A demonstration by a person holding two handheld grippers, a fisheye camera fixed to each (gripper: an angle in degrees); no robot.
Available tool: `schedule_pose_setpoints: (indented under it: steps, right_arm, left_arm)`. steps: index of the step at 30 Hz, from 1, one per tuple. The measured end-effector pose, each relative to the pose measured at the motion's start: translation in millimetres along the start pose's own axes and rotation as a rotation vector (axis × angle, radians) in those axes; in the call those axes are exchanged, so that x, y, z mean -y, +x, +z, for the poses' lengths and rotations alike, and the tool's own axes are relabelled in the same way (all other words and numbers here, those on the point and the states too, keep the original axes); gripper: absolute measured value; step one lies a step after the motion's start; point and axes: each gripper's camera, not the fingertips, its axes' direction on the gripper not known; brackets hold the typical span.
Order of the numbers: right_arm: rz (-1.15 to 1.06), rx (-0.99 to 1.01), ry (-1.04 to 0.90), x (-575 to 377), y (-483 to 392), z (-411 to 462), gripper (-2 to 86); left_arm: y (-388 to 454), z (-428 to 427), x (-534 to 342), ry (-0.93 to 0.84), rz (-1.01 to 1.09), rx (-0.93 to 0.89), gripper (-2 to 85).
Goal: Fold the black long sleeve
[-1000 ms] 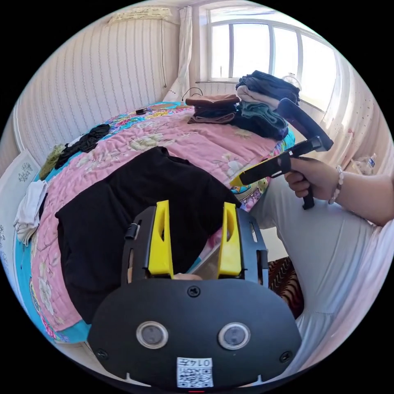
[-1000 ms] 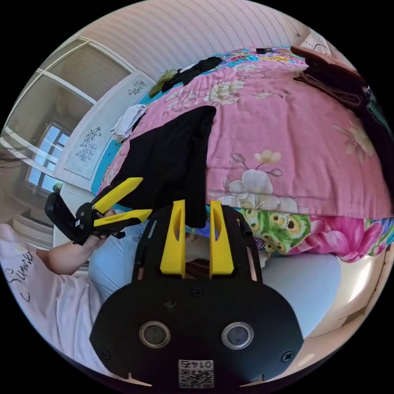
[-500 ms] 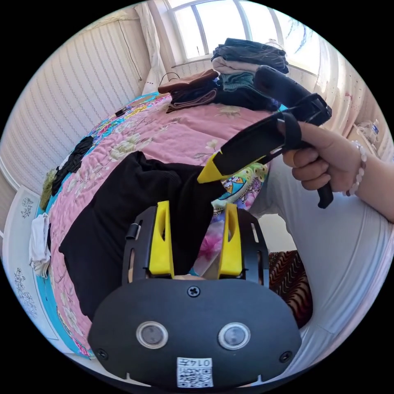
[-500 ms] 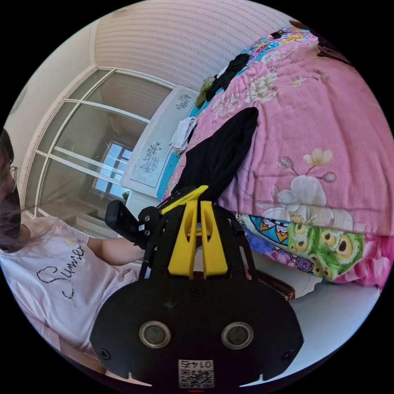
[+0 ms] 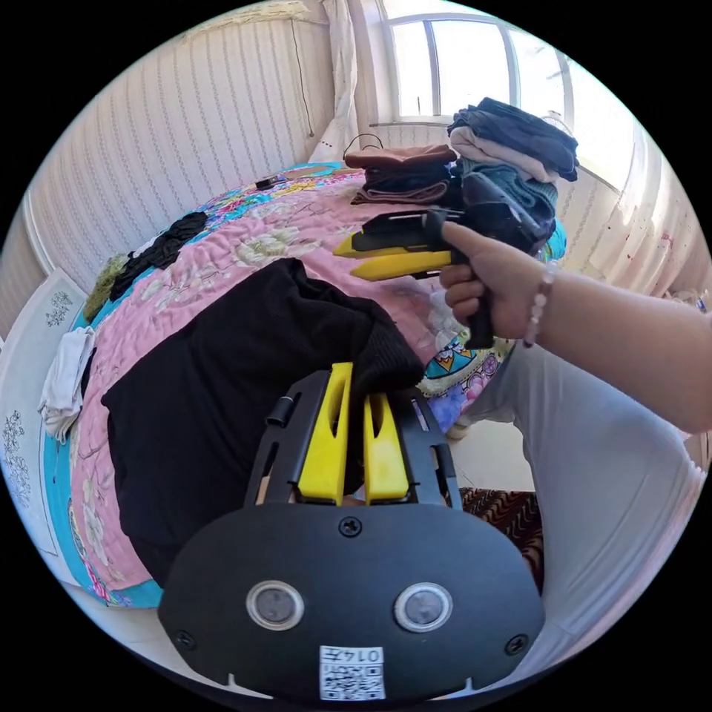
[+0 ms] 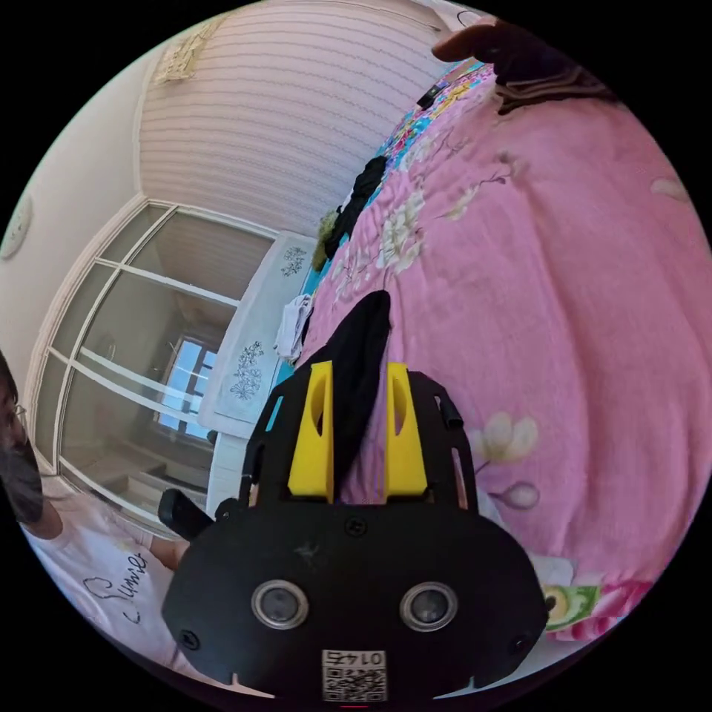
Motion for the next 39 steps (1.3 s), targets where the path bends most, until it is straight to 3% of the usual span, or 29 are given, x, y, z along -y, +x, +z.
schedule_pose_setpoints:
  steps: [5,9,13,19,24,29,34,39]
  right_arm:
    - [-0.007,-0.026,-0.026,39.8,-8.4,46.0,11.6]
    - [-0.029,-0.099,-0.179,65.3,-23.7,87.0,4.9]
    - [-0.104,-0.085,-0.182,73.3,-51.2,92.7,2.9]
    - [-0.297,-0.032,-0.256,73.8,-139.1,134.2,2.2]
    - [-0.414,-0.029,-0.386,58.2,-226.3,228.8,2.6]
    - [-0.456,-0.078,-0.493,32.1,-275.0,324.8,3.7]
    - [-0.529,-0.124,-0.558,13.4,-302.5,364.6,4.5]
    - [-0.749,-0.217,-0.546,7.2,-343.0,371.0,6.1]
  left_arm:
    - [-20.9,-13.5,0.2,0.024,-0.047,-0.032,-0.5]
    - [-43.8,-25.7,0.6,0.051,-0.098,-0.068,-0.6]
    - [-74.2,-49.2,-1.4,0.113,-0.172,-0.094,-0.5]
    - [-141.7,-101.4,-23.0,0.211,-0.368,-0.086,-0.6]
    - [-210.8,-148.2,-63.9,0.271,-0.606,-0.048,-0.6]
    - [-264.7,-168.1,-105.4,0.191,-0.772,0.086,-0.4]
    - [-302.6,-171.9,-137.1,0.083,-0.857,0.030,2.6]
    - [-321.1,-179.5,-156.7,0.039,-0.893,-0.025,1.1]
